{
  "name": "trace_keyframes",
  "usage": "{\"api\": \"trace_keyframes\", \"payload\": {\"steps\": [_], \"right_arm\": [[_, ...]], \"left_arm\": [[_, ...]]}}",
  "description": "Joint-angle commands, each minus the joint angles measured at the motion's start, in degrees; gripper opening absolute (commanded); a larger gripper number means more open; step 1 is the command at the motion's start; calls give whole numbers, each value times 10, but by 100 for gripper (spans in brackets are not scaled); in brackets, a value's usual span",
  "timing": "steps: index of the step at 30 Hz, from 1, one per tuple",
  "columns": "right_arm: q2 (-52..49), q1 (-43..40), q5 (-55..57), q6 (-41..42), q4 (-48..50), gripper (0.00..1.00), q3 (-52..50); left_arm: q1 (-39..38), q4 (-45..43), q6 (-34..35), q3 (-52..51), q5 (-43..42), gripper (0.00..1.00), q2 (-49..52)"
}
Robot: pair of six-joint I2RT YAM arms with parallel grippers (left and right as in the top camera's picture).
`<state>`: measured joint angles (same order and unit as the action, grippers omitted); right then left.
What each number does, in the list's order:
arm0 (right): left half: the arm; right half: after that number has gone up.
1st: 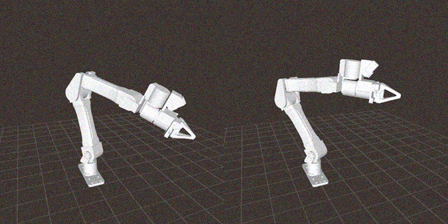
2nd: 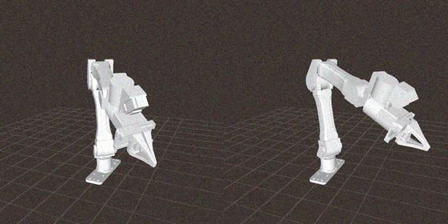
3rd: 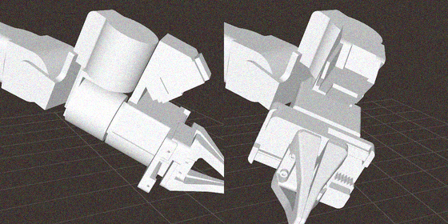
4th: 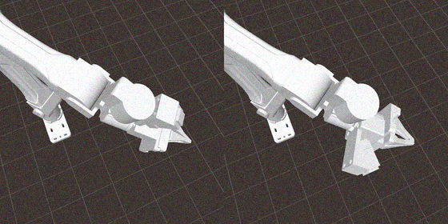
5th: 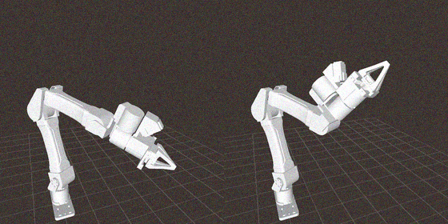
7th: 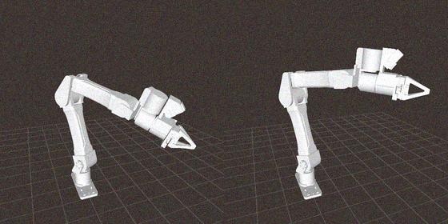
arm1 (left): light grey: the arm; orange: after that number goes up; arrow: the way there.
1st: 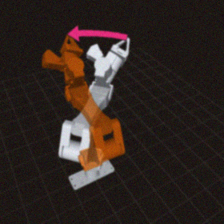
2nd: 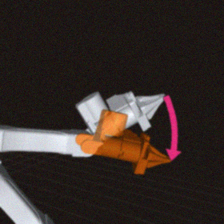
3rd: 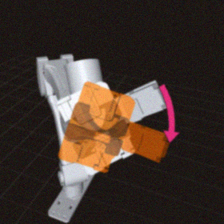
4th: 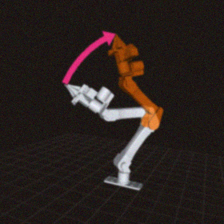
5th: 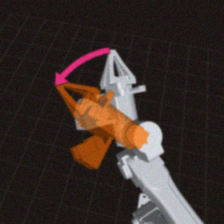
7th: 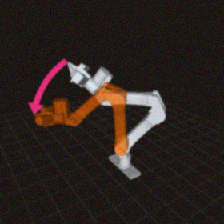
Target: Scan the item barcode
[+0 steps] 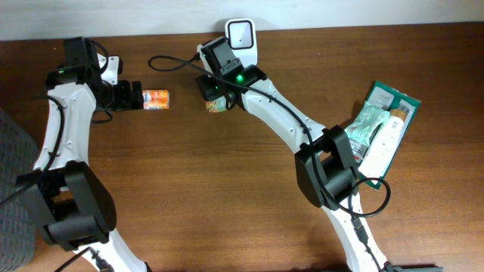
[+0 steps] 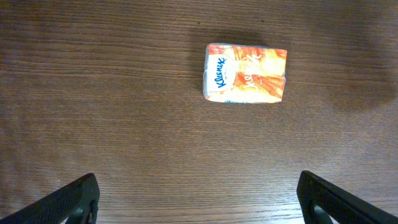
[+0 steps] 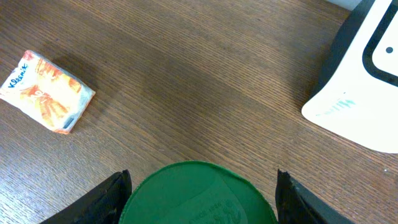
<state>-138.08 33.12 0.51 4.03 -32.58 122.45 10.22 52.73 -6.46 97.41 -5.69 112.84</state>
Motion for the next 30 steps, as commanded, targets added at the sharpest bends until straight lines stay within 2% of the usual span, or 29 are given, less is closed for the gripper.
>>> {"api": "trace_keyframes", "payload": {"steps": [1,4,8,12,14,16,17,22,27,30], "right_arm": [[-12,-1,6,-4,11,66,8],[-22,6,6,-7,53,66,7],[-37,22,22,-33,160,67,7],[-83,29,23,-122,243,70,7],[-89,30,24,-137,241,77,7],[-83,28,30,-137,257,94,8],[-76,25,30,-136,259,99,8],[-10,12,28,-120,185,98,8],[91,-10,28,-85,27,98,8],[104,-26,-5,-74,-17,98,8]], "left_arm": [[3,-1,-9,7,2,99,0],[3,-1,-9,7,2,99,0],[3,-1,-9,7,2,99,0],[3,-1,-9,7,2,99,0],[3,-1,-9,7,2,99,0],[3,-1,-9,7,2,99,0],[3,-1,-9,7,2,99,0],[3,-1,-9,7,2,99,0],[3,-1,-9,7,2,99,0],[3,-1,-9,7,2,99,0]]}}
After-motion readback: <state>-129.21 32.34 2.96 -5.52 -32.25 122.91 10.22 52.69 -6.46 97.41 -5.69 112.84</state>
